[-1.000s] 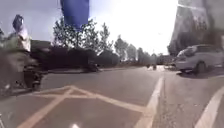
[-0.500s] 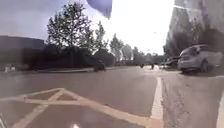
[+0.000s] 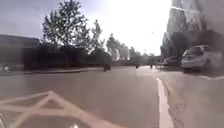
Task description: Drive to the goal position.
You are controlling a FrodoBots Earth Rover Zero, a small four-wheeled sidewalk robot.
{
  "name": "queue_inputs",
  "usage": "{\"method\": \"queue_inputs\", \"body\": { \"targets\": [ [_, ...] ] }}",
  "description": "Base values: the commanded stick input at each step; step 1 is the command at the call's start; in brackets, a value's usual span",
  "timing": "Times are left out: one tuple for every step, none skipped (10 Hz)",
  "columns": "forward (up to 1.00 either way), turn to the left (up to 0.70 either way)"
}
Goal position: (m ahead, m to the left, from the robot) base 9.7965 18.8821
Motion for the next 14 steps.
{"method": "queue_inputs", "body": {
  "targets": [
    [0.36, -0.05],
    [0.24, -0.06],
    [0.12, -0.06],
    [0.00, -0.07],
    [0.00, 0.00],
    [0.00, 0.00],
    [0.00, 0.00],
    [0.00, 0.31],
    [0.00, 0.45],
    [0.00, 0.45],
    [0.00, 0.45],
    [0.00, 0.45],
    [0.00, 0.45],
    [0.00, 0.45]
  ]
}}
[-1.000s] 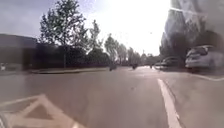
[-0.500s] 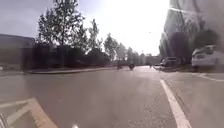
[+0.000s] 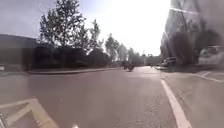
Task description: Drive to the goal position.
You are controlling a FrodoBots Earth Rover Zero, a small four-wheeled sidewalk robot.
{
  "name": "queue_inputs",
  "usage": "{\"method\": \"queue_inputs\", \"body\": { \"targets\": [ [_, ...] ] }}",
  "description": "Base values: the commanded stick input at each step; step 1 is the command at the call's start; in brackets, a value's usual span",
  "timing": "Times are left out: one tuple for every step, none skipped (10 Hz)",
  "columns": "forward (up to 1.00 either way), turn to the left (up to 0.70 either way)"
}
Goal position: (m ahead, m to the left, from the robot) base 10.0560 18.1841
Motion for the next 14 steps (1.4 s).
{"method": "queue_inputs", "body": {
  "targets": [
    [0.00, 0.45],
    [0.00, 0.45],
    [0.00, 0.45],
    [0.00, 0.45],
    [0.00, 0.45],
    [0.00, 0.45],
    [0.00, 0.45],
    [0.00, 0.44],
    [0.00, 0.41],
    [0.00, 0.17],
    [0.00, 0.00],
    [0.00, 0.00],
    [0.00, 0.00],
    [0.00, 0.00]
  ]
}}
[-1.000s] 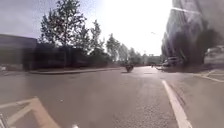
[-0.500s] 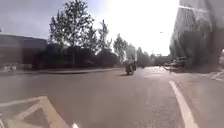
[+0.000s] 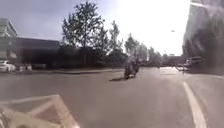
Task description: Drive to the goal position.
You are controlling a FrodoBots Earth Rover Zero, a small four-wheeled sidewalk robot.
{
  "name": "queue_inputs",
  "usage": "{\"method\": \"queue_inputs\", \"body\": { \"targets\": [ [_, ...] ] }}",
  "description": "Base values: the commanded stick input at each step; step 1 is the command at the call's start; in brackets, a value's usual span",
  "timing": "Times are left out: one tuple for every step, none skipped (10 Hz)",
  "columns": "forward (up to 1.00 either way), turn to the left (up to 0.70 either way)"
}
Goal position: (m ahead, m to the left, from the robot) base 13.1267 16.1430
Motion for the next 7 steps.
{"method": "queue_inputs", "body": {
  "targets": [
    [0.00, 0.00],
    [0.00, 0.00],
    [0.00, 0.00],
    [0.00, 0.00],
    [0.00, 0.00],
    [-0.06, 0.00],
    [-0.29, 0.00]
  ]
}}
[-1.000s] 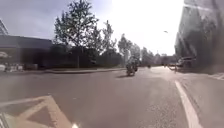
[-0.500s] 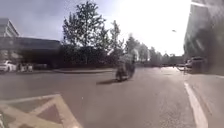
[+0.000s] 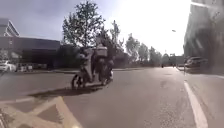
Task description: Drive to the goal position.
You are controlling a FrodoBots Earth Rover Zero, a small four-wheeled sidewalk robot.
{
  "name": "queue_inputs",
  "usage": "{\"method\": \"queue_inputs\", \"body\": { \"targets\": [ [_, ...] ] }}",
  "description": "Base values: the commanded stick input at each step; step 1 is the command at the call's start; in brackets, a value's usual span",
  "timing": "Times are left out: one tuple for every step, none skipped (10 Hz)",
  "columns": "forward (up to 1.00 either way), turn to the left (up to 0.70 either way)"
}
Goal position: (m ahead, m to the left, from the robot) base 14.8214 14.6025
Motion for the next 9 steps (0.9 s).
{"method": "queue_inputs", "body": {
  "targets": [
    [-0.45, 0.00],
    [-0.45, 0.00],
    [-0.45, 0.00],
    [-0.45, 0.00],
    [-0.38, 0.00],
    [-0.05, 0.00],
    [0.00, 0.00],
    [0.00, 0.00],
    [0.00, 0.01]
  ]
}}
